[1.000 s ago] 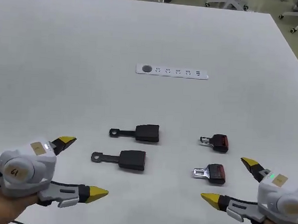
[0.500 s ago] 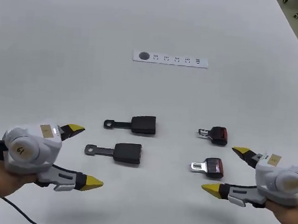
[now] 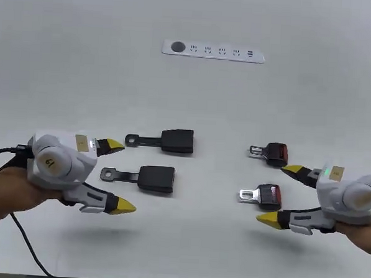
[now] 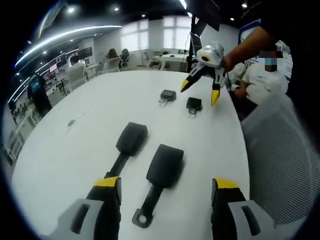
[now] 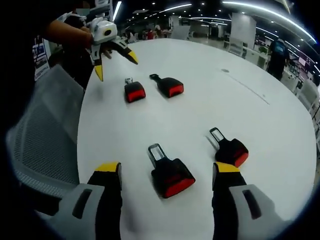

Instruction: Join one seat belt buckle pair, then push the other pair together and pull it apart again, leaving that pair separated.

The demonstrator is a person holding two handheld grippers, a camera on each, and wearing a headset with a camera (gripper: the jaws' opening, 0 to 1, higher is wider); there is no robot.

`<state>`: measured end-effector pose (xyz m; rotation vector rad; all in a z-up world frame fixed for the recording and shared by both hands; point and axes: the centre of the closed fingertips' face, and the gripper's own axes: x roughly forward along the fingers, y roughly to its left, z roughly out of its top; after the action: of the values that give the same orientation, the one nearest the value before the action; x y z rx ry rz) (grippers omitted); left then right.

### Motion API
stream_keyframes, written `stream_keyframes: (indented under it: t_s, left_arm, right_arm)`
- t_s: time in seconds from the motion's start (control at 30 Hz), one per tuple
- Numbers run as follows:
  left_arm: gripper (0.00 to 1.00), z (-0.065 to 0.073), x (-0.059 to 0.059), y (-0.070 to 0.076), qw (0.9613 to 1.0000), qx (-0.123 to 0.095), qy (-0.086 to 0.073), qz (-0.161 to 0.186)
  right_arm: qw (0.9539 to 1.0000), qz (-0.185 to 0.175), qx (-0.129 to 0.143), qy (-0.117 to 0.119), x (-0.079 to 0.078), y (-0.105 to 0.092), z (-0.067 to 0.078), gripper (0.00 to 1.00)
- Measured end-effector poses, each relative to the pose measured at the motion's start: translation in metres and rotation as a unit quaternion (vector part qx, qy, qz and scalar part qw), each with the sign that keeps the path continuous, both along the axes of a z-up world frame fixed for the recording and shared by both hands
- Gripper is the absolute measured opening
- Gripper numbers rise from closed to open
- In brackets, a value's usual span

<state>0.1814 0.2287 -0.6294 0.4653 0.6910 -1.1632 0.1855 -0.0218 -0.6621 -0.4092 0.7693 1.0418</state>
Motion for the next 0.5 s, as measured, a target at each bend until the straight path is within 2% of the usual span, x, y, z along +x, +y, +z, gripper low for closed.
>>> stream_keyframes:
  t_s: [0.17,0.27,0.33,0.4,0.47,0.5]
  left_arm:
    - [0.7,-0.015,0.008,-0.006,0.9998,0.013,0.009,-0.014]
    - [0.67,-0.022,0.01,-0.01,0.9994,0.016,0.008,-0.028]
    - [0.64,-0.025,0.009,-0.014,0.9986,0.018,0.007,-0.049]
    - [0.61,-0.03,0.013,-0.016,0.9976,0.027,-0.004,-0.064]
    - [0.61,-0.04,0.016,-0.016,0.9977,0.024,0.005,-0.062]
    - [0.6,-0.043,0.015,-0.015,0.9962,0.041,0.001,-0.078]
  right_arm:
    - [0.9993,0.032,-0.013,0.013,-0.001,-0.002,-0.007,0.69]
    - [0.9985,0.042,-0.023,0.027,-0.002,-0.006,-0.019,0.67]
    - [0.9981,0.05,-0.02,0.03,-0.004,-0.004,-0.017,0.67]
    - [0.9973,0.062,-0.028,0.029,-0.004,-0.006,-0.019,0.64]
    - [0.9962,0.071,-0.038,0.034,-0.007,-0.009,-0.021,0.57]
    - [0.9952,0.081,-0.043,0.034,-0.009,-0.01,-0.022,0.55]
